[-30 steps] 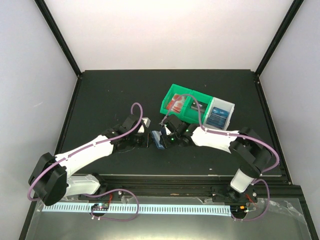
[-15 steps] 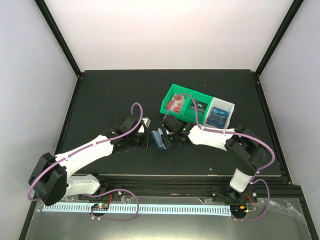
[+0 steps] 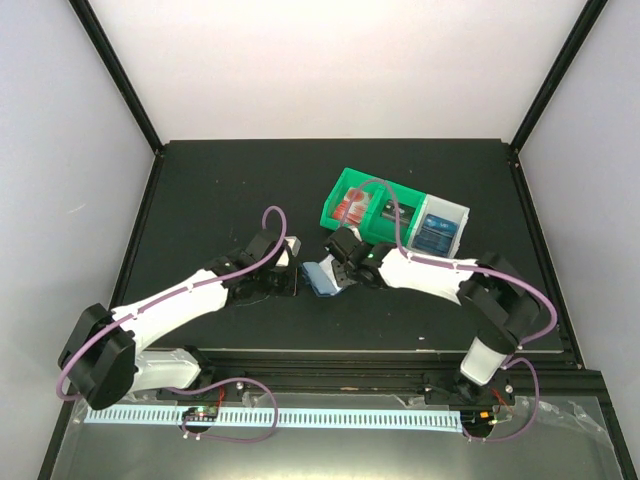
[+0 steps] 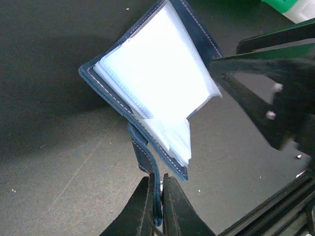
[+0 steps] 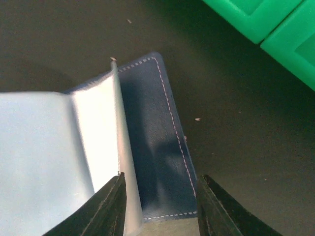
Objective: Put the credit cards into the card holder
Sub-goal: Open the card holder at the center of the board.
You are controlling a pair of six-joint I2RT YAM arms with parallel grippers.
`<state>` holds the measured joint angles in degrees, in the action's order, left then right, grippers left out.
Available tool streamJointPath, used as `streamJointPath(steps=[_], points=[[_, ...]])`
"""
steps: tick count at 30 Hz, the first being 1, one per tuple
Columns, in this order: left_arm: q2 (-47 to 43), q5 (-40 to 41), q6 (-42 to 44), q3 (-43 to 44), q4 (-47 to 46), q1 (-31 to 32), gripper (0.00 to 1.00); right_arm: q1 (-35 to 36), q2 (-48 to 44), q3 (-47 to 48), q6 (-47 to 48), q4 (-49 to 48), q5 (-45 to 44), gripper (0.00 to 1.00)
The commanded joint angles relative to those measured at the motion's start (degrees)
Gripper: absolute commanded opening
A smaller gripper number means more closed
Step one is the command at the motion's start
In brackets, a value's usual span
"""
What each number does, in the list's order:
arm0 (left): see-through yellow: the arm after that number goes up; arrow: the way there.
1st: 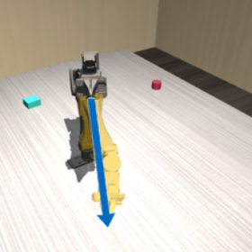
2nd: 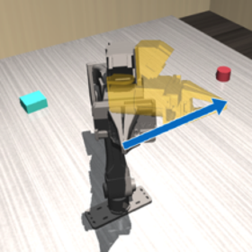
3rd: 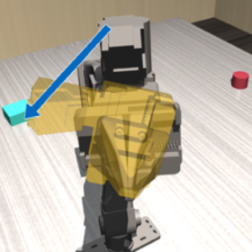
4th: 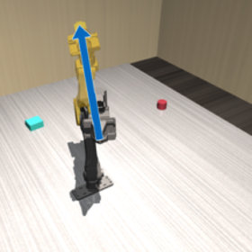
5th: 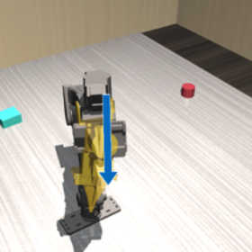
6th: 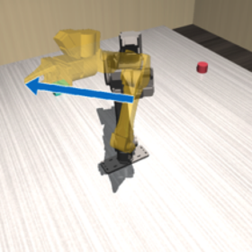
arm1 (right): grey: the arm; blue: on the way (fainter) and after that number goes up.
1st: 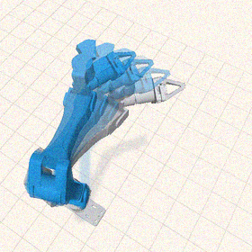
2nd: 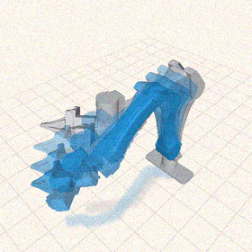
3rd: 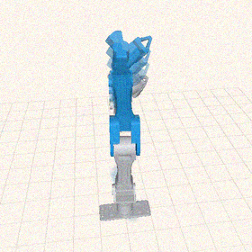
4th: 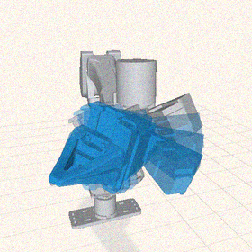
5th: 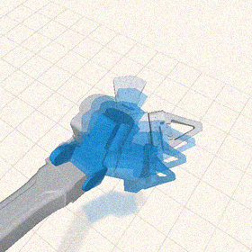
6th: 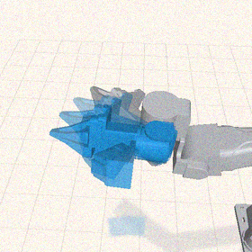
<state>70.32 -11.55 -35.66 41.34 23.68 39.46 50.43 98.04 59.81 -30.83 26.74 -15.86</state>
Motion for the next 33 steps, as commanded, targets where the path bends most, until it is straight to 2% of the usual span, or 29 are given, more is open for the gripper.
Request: streamJointPath(steps=[1,5,8,14,17,21,27,30,33], points=[[0.6,0.5,0.8,2.7,0.5,-0.3,0.01,0.2,-6.6,-0.8,2.6,-5.0,5.7,0.38],[0.6,0.4,0.8,2.8,0.5,-0.2,0.01,0.3,-9.5,-2.1,4.1,-8.1,9.8,0.17],[0.6,0.3,0.7,2.8,0.4,-0.2,0.01,0.3,-10.2,-3.0,5.3,-10.2,13.3,0.07],[0.7,0.3,0.8,2.8,0.6,-0.2,0.01,0.4,-6.8,-3.1,5.5,-12.6,20.5,0.04],[0.7,0.8,0.6,2.3,0.4,-0.2,0.02,0.4,-3.3,-2.9,4.7,-12.8,20.3,0.09],[0.9,1.5,-0.2,1.2,-0.1,-0.3,0.06,0.4,0.8,-1.7,4.7,-12.0,20.0,0.27],[1.8,4.3,-1.6,0.2,-0.1,-0.3,0.12,1.1,4.5,-0.4,5.4,-10.6,17.5,0.41],[2.1,5.4,-2.7,-0.6,-0.7,-0.7,0.18,2.4,5.4,0.2,5.6,-9.2,14.7,0.51],[1.9,6.6,-4.1,-1.1,-0.9,-1.3,0.28,3.3,7.0,1.0,5.3,-8.0,12.9,0.55]])
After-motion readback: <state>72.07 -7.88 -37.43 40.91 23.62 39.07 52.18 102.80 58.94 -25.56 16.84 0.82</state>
